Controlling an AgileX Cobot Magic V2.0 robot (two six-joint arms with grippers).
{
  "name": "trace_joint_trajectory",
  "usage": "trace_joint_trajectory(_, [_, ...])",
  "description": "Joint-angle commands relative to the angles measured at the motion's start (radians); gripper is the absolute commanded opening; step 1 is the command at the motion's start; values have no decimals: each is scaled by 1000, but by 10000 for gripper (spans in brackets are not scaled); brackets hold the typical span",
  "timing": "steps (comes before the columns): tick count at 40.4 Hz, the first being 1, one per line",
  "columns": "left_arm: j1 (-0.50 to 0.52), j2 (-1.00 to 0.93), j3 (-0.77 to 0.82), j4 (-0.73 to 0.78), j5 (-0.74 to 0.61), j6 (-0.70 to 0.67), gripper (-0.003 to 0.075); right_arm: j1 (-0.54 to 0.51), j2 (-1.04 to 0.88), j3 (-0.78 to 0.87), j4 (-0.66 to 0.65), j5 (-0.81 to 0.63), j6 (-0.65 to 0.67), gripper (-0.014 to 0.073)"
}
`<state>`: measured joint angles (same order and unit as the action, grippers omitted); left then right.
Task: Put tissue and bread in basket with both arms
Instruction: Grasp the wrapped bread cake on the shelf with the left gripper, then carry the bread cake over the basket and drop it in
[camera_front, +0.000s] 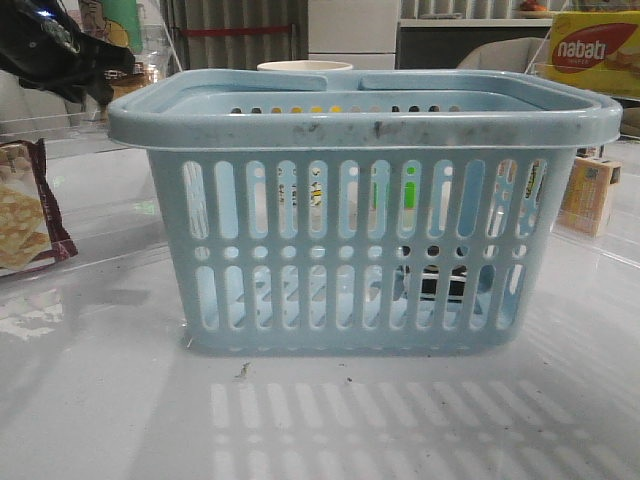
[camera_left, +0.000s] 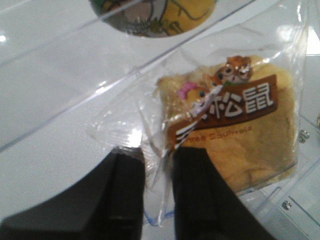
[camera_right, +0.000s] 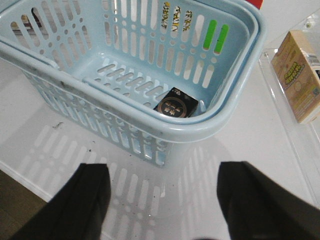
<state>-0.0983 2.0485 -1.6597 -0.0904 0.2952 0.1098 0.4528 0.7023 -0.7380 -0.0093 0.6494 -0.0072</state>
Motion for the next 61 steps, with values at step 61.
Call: trace_joint_trajectory(61, [-494,-314,-36,-4,449,80,144,0,-5,-27,-13,-72,-9,559])
